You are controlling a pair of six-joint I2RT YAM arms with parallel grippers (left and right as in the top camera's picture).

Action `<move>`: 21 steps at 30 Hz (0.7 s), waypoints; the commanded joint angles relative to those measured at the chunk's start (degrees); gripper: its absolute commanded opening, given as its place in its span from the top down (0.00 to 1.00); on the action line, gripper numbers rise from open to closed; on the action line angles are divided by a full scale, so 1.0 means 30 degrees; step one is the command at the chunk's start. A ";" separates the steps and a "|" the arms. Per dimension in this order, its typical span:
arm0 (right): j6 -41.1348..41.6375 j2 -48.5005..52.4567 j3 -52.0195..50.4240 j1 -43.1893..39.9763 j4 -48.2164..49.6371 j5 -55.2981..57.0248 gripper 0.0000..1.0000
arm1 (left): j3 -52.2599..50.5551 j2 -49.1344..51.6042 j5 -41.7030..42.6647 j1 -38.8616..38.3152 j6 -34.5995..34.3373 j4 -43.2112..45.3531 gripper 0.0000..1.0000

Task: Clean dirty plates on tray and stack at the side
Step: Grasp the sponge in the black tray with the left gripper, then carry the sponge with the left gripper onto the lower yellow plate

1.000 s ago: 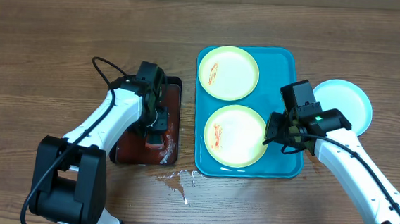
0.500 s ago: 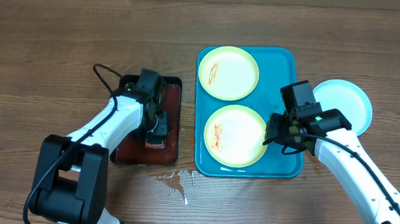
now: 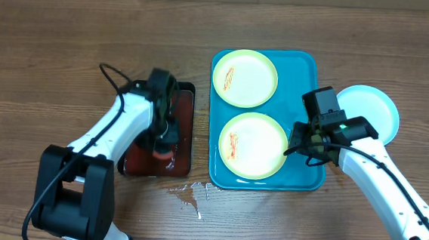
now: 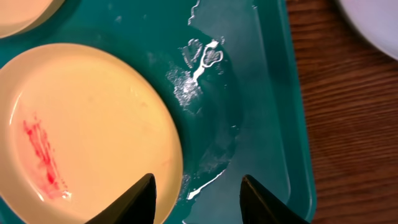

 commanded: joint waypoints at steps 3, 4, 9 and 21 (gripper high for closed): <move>-0.0146 -0.0226 0.0357 -0.0692 0.0036 -0.0423 0.55 | 0.3730 -0.0022 -0.2273 0.0000 0.0007 -0.2157 0.96; -0.0146 -0.0211 0.0350 -0.0692 0.0036 -0.0568 0.55 | 0.4029 -0.0022 -0.2353 0.0000 0.0007 -0.2324 0.96; -0.0561 -0.0117 -0.0299 -0.0583 0.0685 -0.1435 0.55 | 0.4248 -0.0015 -0.2339 0.0000 0.0000 -0.2084 0.96; -0.1071 0.2062 -0.0415 -0.0561 0.2361 -0.1821 0.54 | 0.4248 -0.0015 -0.2157 0.0000 0.0015 -0.2127 0.96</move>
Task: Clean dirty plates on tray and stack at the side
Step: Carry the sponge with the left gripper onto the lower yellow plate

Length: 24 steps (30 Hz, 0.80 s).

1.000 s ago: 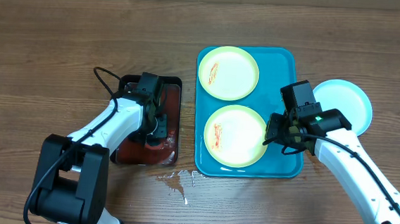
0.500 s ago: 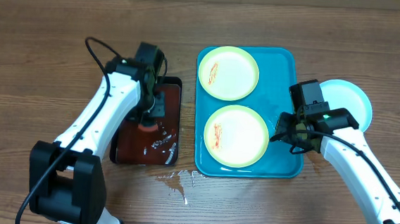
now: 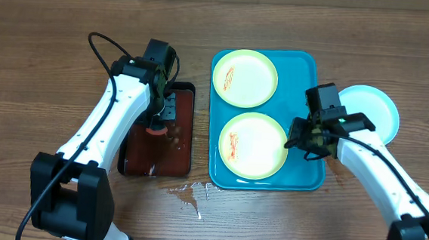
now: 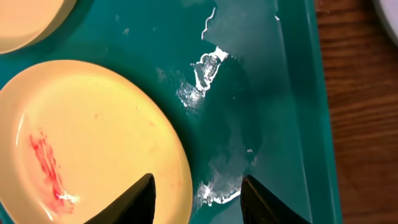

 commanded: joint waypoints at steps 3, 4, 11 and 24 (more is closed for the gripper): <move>-0.0743 0.1574 -0.0160 0.0087 0.0554 -0.0685 0.54 | 0.0342 -0.0015 0.0364 0.0000 0.0022 0.0007 0.96; -0.1341 0.1843 -0.0160 0.0087 0.0736 -0.1224 0.54 | 0.0342 -0.0015 0.0539 0.0000 0.0036 0.0007 0.96; -0.1953 0.3606 -0.0160 0.0095 0.1290 -0.1996 0.56 | 0.1078 -0.0015 0.2142 -0.0131 0.0452 -0.0379 0.96; -0.1304 0.4422 -0.0168 0.0095 0.1472 -0.2193 0.92 | 0.1851 0.0736 0.6295 -0.4947 -0.2142 0.4677 0.96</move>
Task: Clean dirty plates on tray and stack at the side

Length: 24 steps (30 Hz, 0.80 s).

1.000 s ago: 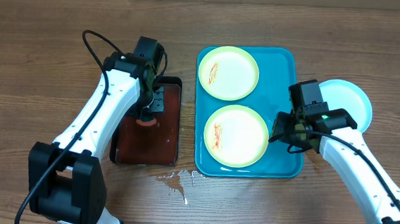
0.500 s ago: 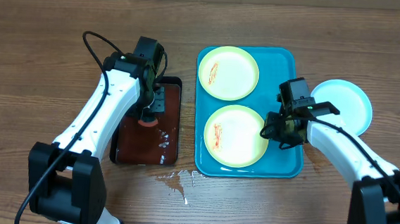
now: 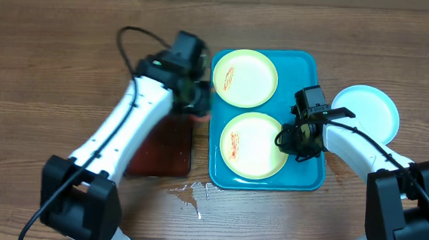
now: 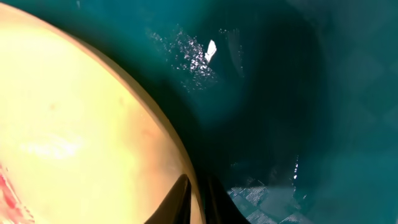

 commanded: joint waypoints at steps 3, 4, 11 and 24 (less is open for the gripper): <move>0.0321 0.0233 -0.0146 0.0087 0.0015 0.0029 0.93 | 0.0342 0.1800 0.1428 -0.2718 -0.2907 0.1734 0.96; 0.0321 0.0233 -0.0146 0.0087 0.0022 0.0029 0.93 | 0.0342 0.2426 0.1464 -0.3147 -0.3621 0.2011 0.96; 0.0321 0.0233 -0.0146 0.0087 0.0007 0.0022 0.93 | 0.0342 0.5807 0.2892 -0.4248 -0.5464 0.3432 0.96; 0.0379 0.0233 -0.0146 0.0087 -0.0270 0.0022 0.93 | 0.0561 0.6477 -0.1333 -0.3708 -0.4765 0.2499 0.96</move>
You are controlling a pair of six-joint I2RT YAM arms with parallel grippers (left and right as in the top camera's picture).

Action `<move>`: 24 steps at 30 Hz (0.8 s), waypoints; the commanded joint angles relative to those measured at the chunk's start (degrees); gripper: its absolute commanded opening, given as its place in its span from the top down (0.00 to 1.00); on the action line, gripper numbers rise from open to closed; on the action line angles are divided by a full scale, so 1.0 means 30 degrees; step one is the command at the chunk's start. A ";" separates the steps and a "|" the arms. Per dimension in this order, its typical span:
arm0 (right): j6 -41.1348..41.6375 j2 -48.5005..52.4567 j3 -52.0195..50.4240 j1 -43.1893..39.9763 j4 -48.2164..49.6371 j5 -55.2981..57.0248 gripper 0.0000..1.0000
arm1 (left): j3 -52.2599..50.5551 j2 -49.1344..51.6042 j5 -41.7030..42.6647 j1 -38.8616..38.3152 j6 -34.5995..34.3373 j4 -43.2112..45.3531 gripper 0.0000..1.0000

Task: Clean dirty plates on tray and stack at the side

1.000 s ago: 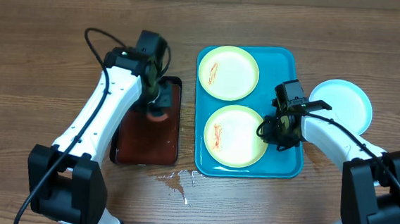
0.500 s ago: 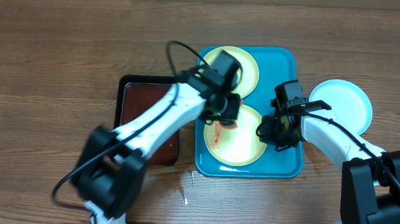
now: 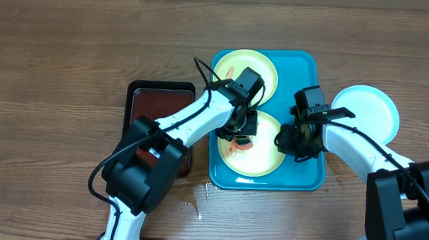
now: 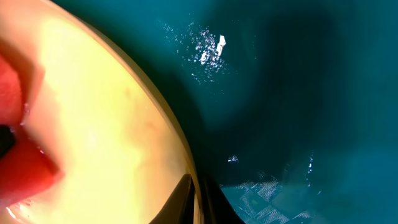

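Note:
Two yellow plates lie on the teal tray [image 3: 311,172]. The far plate [image 3: 267,67] is partly under my left arm. My right gripper [image 3: 287,142] [image 4: 198,186] is shut on the right rim of the near plate [image 3: 265,157] [image 4: 106,118], one finger above the rim and one below. My left gripper [image 3: 241,129] is shut on a red sponge [image 3: 241,144] [image 4: 22,158] that rests on the near plate's left part, over its red smear.
A dark red basin [image 3: 163,101] stands left of the tray. A pale blue plate [image 3: 370,112] lies on the wood to the right of the tray. A small puddle [image 3: 190,195] wets the table at the tray's front left. Water films the tray floor [image 4: 261,193].
My left gripper has moved with the sponge from the tray's far left edge to the near plate, where the sponge now rests. My right gripper still clamps the plate's rim.
My left gripper held the sponge in the basin, then higher over the basin, then at the tray's edge, and now on the near plate. My right gripper stood open beside the near plate's right rim, then was shut on that rim, and still holds it.

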 commanded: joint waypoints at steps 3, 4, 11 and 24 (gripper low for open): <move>0.0138 0.0233 -0.0146 0.0073 -0.0240 0.0495 0.93 | 0.0678 0.0007 -0.2499 0.0379 -0.0211 -0.1763 0.96; 0.0138 0.0233 -0.0146 0.0066 -0.0291 0.0495 0.93 | 0.0933 0.0007 -0.2871 0.0423 -0.0350 -0.2353 0.96; 0.0146 0.0233 -0.0146 0.0066 -0.0342 0.0495 0.93 | 0.1625 0.0204 -0.3548 0.0576 0.1552 -0.3213 0.96; 0.0138 0.0233 -0.0146 0.0066 -0.0357 0.0495 0.94 | 0.1625 0.1552 0.7890 0.0073 0.3555 -0.0692 0.96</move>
